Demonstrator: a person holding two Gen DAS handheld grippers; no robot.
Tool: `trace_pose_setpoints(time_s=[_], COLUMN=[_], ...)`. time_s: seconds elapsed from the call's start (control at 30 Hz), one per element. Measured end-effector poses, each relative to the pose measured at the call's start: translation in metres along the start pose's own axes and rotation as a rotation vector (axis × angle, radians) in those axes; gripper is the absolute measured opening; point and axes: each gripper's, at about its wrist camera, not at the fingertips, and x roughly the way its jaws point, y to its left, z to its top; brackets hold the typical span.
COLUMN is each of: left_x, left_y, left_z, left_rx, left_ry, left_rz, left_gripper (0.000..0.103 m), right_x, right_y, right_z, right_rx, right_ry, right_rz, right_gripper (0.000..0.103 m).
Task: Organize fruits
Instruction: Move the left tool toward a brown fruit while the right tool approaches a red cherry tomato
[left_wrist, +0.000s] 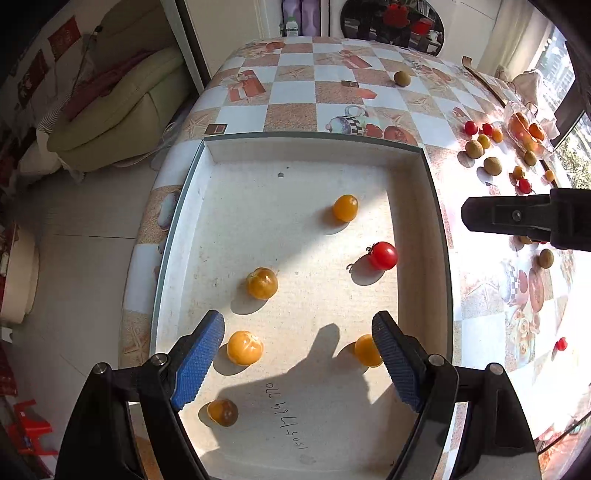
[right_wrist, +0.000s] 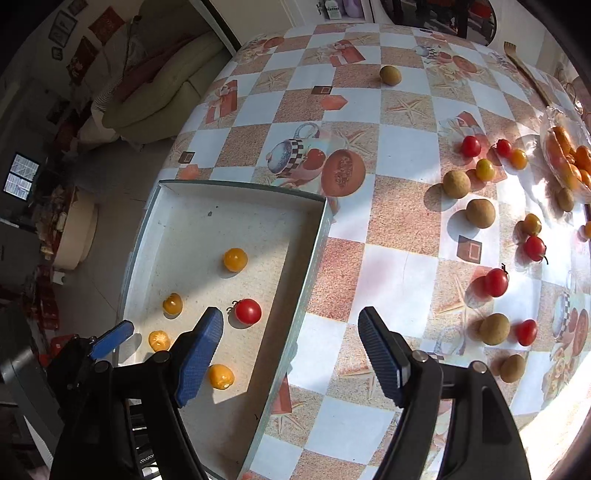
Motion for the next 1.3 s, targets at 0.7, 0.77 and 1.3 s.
trace_pose_setpoints(time_s=[0.7, 0.77, 1.3], left_x=[0.032, 0.040, 0.060], left_y=[-0.190, -0.200, -0.244], left_z=[0.065, 0.067, 0.074], left_rx=[0.209, 0.213, 0.268], left_ry=[0.049, 0.057, 0.054], left_rz=[-0.259, -0.261, -0.172], left_gripper=[0.083, 0.083, 0.068], right_x=[-0.060, -0.059, -0.040], right_y=[-0.184, -0.188, -0.171], right_z=[-0.135, -0.141, -0.147], right_rx=[0.381, 0.388, 0.302], right_ry=[0.016, 0.022, 0.049], right_rz=[-0.254, -0.251, -0.260], right_gripper=[0.079, 0.079, 0.049])
